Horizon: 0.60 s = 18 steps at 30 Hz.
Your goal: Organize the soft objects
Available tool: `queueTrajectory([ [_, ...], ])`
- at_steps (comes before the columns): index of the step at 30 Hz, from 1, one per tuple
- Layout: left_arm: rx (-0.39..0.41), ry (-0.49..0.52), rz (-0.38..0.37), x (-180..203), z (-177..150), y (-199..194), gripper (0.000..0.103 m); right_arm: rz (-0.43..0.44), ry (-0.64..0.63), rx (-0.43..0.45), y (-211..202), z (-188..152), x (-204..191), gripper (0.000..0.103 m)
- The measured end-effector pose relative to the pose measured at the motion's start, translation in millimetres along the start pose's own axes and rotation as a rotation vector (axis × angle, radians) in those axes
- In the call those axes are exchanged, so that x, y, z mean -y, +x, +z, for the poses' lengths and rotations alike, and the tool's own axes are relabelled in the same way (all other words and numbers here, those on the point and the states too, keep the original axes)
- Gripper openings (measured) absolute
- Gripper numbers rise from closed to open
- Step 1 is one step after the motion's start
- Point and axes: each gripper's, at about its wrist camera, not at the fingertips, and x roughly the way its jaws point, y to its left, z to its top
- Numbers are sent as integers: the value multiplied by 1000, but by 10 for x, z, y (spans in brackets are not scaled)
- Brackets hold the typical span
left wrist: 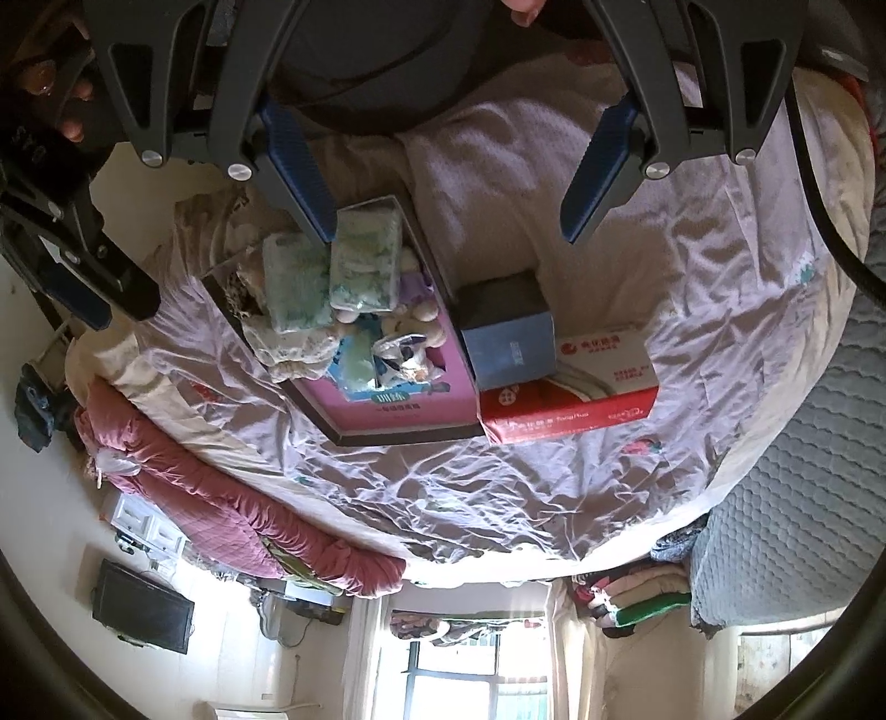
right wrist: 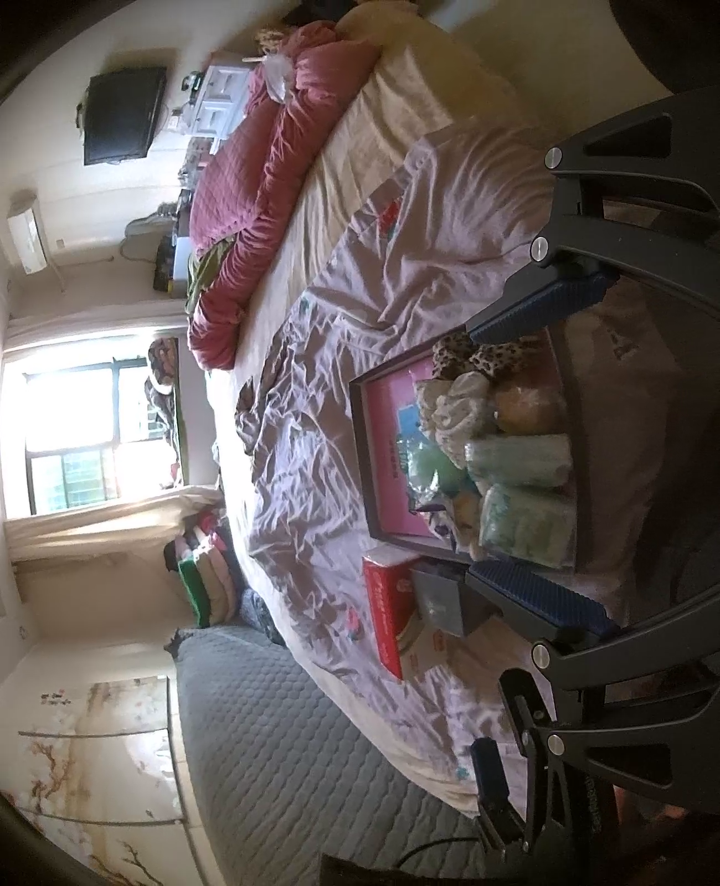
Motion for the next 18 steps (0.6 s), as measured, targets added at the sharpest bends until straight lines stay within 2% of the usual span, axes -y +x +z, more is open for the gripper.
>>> queueTrajectory([
  [7, -6, 0, 12, 16, -136, -55, 82, -3, -22, -17, -95, -138, -64, 82],
  [12, -29, -6, 18, -16, -246, -81, 82, 25, -24, -44, -84, -201, -106, 82],
  [18, -41, -31, 28, -103, -327, -153, 82, 10, -24, -52, -144, -268, -154, 82],
])
